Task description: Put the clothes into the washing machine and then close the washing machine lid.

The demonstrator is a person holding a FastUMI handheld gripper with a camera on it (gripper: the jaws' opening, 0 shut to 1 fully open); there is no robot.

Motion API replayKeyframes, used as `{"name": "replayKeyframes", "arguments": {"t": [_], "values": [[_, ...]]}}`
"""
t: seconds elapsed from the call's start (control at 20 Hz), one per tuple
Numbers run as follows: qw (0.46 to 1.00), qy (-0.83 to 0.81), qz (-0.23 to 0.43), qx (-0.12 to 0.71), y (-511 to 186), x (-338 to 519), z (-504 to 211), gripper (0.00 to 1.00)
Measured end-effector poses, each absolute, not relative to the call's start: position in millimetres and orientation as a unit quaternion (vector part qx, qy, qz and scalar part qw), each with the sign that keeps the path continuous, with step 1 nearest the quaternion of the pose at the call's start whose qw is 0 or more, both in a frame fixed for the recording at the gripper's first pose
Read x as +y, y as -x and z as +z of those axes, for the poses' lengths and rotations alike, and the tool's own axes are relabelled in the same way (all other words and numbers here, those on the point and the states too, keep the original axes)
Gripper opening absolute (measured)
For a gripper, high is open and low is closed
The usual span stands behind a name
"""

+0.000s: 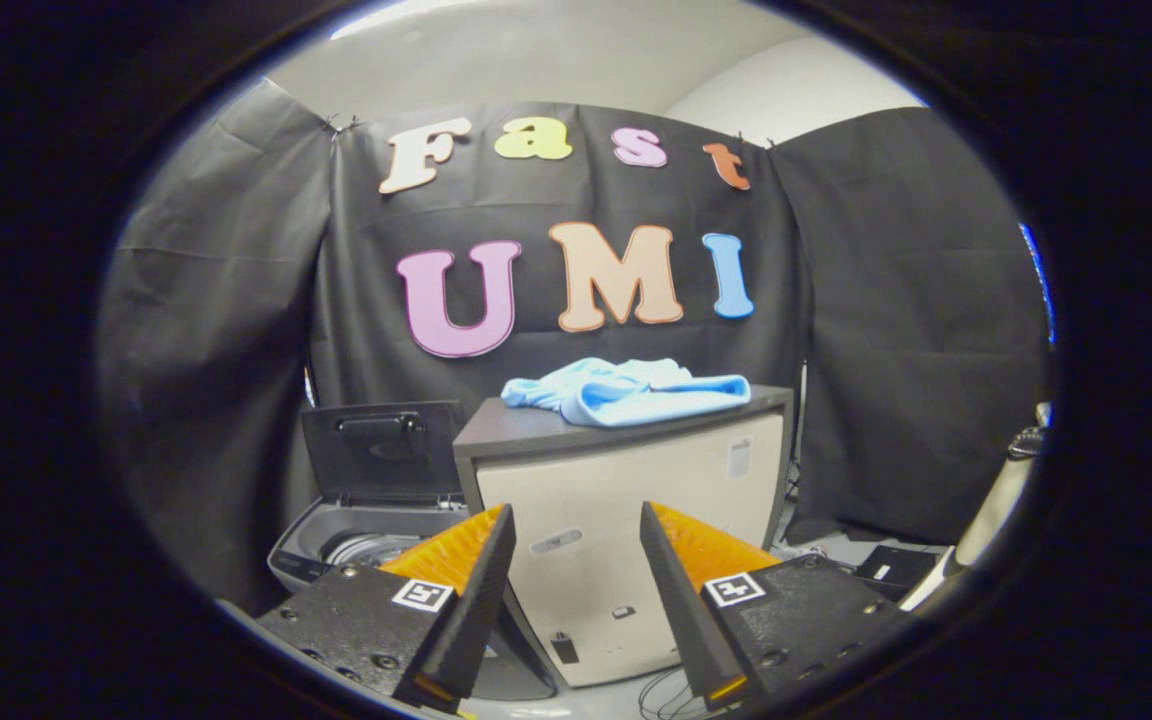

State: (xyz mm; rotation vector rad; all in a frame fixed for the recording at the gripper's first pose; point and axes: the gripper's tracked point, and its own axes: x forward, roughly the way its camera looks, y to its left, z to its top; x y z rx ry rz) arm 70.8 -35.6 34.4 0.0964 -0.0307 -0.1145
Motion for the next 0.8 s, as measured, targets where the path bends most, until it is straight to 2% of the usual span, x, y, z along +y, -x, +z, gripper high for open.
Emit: {"name": "replayKeyframes", "arguments": {"t": [0.4, 0.75, 0.8], "values": [[0.995, -0.062, -0.048, -0.064, -153.9, -52.6, 91.1, 0.77], [0.996, -0.071, -0.046, -0.03, -233.8, -77.9, 63.3, 0.76], [0.996, -0.078, -0.04, -0.019, -242.1, -77.5, 56.0, 0.81]]}}
